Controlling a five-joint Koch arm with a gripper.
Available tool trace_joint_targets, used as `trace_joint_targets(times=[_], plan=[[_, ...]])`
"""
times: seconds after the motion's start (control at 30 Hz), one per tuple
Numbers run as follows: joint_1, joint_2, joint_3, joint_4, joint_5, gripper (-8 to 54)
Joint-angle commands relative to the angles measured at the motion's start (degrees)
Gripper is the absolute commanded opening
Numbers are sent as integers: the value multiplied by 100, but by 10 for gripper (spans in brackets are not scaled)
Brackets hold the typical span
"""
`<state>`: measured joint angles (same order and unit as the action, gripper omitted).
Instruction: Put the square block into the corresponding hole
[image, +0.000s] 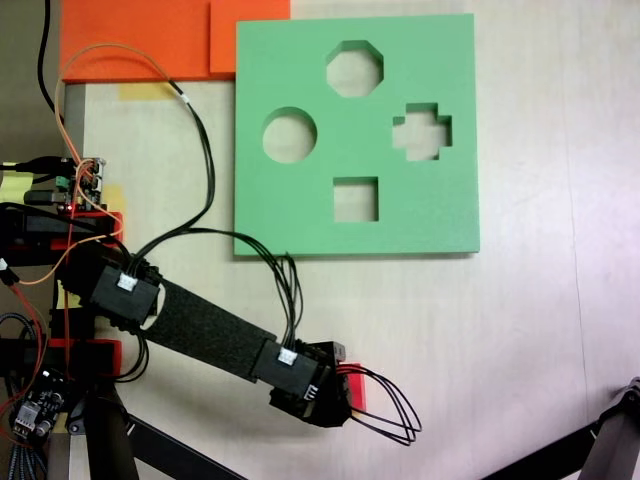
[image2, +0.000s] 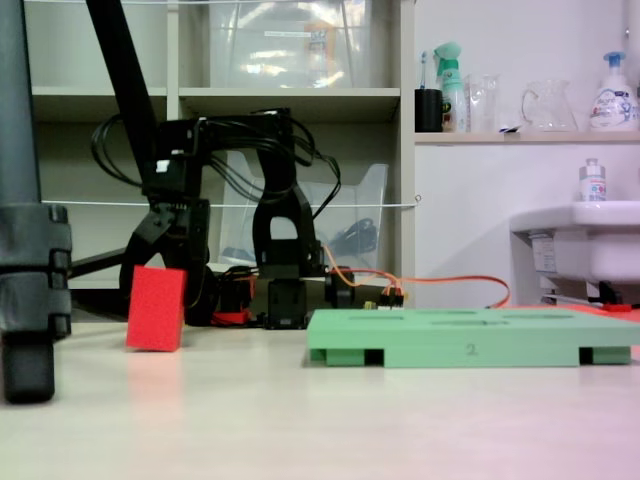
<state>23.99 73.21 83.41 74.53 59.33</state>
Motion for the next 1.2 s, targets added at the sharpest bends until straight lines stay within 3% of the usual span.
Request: trace_joint_targets(times=[0.0,0.13,0.37,0.5,0.73,0.9,1.17], plan=[[88,176,149,26,9,265],[132,334,149,202,0,202],[9,958,185,466,211,199],[-624,1063,-896,1688,1397,192],[-2839,1696,-1248,1811,3059,192],[-4324,1433,-1714,1714,4157,192],[-4799,853,-1925,1556,4535,192]])
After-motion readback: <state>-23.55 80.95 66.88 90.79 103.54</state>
